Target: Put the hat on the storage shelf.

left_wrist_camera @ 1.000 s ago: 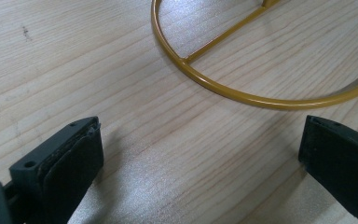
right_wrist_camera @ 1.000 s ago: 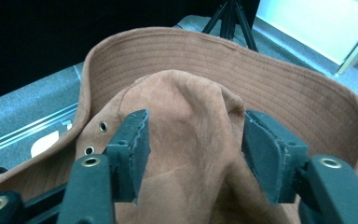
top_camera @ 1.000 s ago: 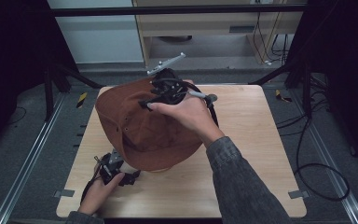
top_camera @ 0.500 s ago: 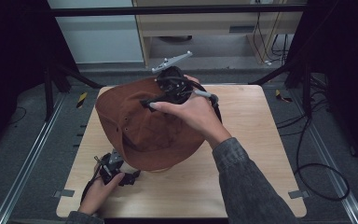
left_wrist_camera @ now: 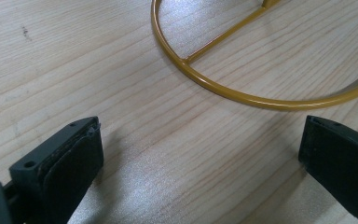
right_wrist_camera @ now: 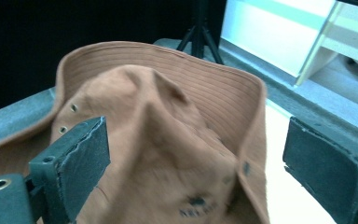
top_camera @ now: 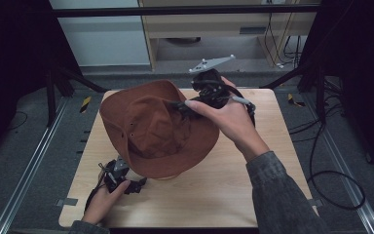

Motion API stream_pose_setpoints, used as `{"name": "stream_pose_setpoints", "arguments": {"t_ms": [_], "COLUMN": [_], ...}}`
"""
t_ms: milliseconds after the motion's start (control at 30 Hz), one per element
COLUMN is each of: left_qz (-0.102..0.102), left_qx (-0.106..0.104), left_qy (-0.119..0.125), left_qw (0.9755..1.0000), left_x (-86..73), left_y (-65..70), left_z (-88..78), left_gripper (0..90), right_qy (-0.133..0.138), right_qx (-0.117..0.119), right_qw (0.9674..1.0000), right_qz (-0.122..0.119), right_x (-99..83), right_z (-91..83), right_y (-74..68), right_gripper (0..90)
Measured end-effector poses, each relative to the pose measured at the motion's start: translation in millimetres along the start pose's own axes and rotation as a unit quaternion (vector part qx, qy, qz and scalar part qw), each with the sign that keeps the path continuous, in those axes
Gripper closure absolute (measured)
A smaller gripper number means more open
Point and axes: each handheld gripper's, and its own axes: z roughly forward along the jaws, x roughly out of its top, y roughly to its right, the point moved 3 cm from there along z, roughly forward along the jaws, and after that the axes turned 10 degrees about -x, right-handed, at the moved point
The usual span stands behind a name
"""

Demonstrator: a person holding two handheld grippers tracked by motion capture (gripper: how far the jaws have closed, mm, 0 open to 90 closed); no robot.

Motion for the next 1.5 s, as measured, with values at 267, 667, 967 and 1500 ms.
{"name": "stream_pose_setpoints", "arguments": {"t_ms": [267, 667, 967, 1500], "left_qz": [0.000, -0.001, -0.001, -0.002], "left_qx": [0.000, 0.001, 0.001, 0.001], "left_qy": [0.000, 0.002, 0.001, 0.001], "left_qw": [1.0000, 1.0000, 1.0000, 1.0000], "left_x": [0.0, -0.2, -0.3, -0.4], "left_y": [0.3, 0.8, 0.9, 1.3], "left_z": [0.0, 0.4, 0.2, 0.1], "left_gripper": [0.0, 0.0, 0.0, 0.0], "right_qy": [0.011, 0.021, 0.001, -0.089], "right_qx": [-0.034, -0.081, -0.121, -0.131], "right_qw": [0.9991, 0.9953, 0.9900, 0.9815], "right_qz": [0.023, 0.049, 0.073, 0.109], "right_x": [-24.4, -78.8, -139.4, -244.4], "right_z": [-29.4, -59.6, -65.7, -29.7], "right_y": [31.4, 68.2, 83.4, 86.7], "right_gripper": [6.8, 6.3, 7.4, 8.1]}}
